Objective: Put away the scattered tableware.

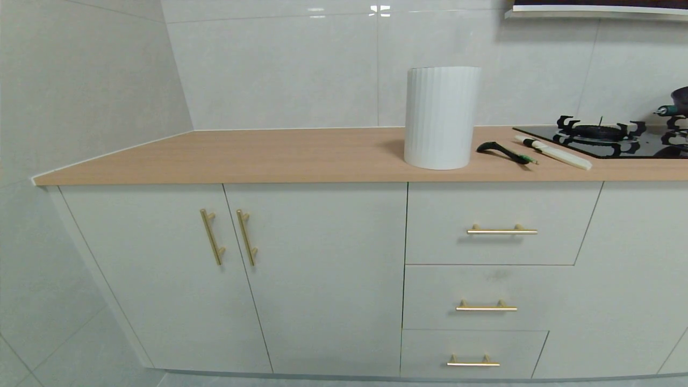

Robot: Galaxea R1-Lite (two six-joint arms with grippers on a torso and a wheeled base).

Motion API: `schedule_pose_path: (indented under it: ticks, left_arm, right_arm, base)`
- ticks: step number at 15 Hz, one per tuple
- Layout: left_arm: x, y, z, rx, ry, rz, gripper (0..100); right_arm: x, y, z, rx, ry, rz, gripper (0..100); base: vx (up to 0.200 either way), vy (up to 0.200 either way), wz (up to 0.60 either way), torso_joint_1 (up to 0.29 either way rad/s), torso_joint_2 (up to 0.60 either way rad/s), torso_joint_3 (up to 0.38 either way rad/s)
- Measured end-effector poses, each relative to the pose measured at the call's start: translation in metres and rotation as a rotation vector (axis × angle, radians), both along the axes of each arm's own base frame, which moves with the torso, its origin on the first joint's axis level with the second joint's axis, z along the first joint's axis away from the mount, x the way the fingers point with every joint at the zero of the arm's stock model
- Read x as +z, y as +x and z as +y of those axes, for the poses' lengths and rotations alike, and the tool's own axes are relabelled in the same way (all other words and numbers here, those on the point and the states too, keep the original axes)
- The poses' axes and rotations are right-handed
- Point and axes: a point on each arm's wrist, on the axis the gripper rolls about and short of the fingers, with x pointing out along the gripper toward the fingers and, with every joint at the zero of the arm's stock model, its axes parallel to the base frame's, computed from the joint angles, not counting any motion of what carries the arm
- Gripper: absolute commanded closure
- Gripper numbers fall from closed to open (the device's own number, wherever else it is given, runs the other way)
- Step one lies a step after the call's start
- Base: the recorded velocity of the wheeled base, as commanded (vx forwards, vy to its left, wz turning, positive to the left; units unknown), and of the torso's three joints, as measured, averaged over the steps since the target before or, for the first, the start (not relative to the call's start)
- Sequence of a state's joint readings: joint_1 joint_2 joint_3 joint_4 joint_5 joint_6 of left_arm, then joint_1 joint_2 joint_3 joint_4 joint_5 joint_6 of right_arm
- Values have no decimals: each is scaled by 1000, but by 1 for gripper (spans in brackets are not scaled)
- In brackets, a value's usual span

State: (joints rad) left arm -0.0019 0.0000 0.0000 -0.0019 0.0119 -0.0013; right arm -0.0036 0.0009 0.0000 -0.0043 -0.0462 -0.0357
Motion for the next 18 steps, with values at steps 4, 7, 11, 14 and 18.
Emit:
schedule_pose_path:
  ticks: [4, 7, 11, 14, 18]
  left_arm:
    - [0, 0, 0, 0, 0, 0, 0]
    - [0, 0, 0, 1, 0, 0, 0]
    - [0, 0, 0, 0, 0, 0, 0]
    - [0, 0, 0, 0, 0, 0, 0]
    - [0, 0, 0, 0, 0, 0, 0]
  right_arm:
    - [24, -6, 0, 14, 16, -77, 0]
    - [48, 0, 0, 89, 26, -32, 0]
    - [65, 41, 4, 189, 34, 233, 0]
    - [74, 88, 8, 219, 41, 450, 0]
    - [69, 164, 16, 226, 47, 606, 0]
  base:
    - [0, 0, 0, 0, 0, 0]
    - [0, 0, 0, 0, 0, 0]
    - [0, 0, 0, 0, 0, 0]
    - [0, 0, 0, 0, 0, 0]
    - [0, 0, 0, 0, 0, 0]
